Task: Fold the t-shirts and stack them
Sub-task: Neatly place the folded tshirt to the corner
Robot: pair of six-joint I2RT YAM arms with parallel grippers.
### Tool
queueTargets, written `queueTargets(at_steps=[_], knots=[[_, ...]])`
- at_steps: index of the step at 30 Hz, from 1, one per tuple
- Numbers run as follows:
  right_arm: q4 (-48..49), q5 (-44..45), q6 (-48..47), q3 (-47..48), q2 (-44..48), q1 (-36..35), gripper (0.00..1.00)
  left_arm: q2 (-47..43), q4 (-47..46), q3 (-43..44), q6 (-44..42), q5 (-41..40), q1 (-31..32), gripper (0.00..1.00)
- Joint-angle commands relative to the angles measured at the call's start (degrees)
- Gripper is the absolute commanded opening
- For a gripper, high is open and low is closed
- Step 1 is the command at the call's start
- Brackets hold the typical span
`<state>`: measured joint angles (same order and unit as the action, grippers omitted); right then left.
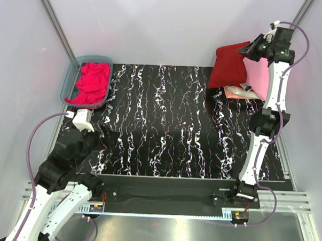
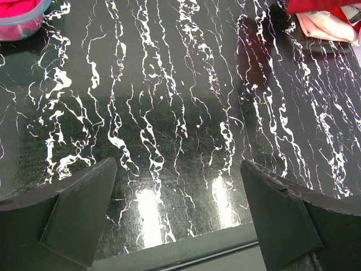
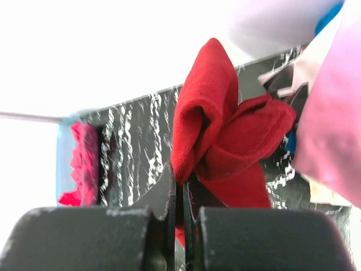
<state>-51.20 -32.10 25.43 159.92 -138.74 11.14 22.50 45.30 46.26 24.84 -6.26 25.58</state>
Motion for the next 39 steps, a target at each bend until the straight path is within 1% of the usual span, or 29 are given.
queueTargets(at_steps=[1, 10, 15, 16, 19, 23, 32, 39], knots=[[9.6, -4.5, 4.0, 4.3, 4.0, 2.9, 0.0, 0.1, -3.9, -0.4, -0.9, 0.5, -0.1, 0.99], [14.5, -8.6, 7.3, 6.3, 1.4, 7.2, 0.0, 2.3, -3.7, -0.2, -1.1, 0.9, -0.5, 0.99], [14.6, -8.2, 7.9, 6.5, -0.4, 9.3, 0.0, 2.2, -3.8, -0.3, -1.1, 1.2, -0.5, 0.99], [15.3, -8.7, 8.5, 6.4, -1.1, 10.7, 0.0, 2.3, -3.9, -0.3, -1.0, 1.2, -0.4, 0.99], [18.6, -11.0, 12.4, 6.3, -5.1, 14.8, 0.0, 2.6, -4.0, -0.4, -0.9, 1.5, -0.5, 0.99], [20.5, -13.0, 14.7, 7.0, -11.4, 17.6, 0.0, 3.2, -4.0, -0.4, -0.8, 2.0, -0.4, 0.98], [16.8, -7.5, 13.1, 10.6, -23.8, 18.8, 0.0, 4.0, -3.3, -0.3, -0.1, 0.9, 0.5, 0.98], [10.4, 0.1, 11.0, 12.0, -28.0, 23.0, 0.0, 3.5, -3.2, -0.3, 0.0, 0.5, 0.8, 0.98]])
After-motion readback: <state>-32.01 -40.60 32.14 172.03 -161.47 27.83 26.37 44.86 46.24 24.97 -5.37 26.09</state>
